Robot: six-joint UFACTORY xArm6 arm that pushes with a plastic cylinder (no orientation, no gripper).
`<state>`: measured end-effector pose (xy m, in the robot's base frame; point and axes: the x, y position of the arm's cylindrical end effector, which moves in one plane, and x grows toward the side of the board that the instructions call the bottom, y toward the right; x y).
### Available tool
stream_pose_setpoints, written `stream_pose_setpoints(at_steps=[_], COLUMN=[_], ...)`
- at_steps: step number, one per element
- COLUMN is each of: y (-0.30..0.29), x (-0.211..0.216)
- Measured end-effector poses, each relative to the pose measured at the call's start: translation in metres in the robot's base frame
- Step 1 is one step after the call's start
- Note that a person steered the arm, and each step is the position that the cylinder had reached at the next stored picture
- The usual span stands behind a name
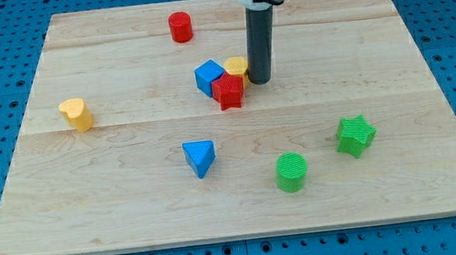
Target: Move the red circle into the blue cube
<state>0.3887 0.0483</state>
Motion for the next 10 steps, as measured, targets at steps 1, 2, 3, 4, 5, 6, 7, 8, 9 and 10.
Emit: stream_pose_setpoints(at_steps=[1,2,3,4,5,6,7,8,9,10], y=[0.016,-0.006,-0.054,-0.107,-0.124,-0.098,-0.083,-0.019,-0.022,-0.079], x=[-0.031,-0.08,-0.101,-0.102,-0.106,-0.115,-0.15,-0.153,-0.195,-0.193])
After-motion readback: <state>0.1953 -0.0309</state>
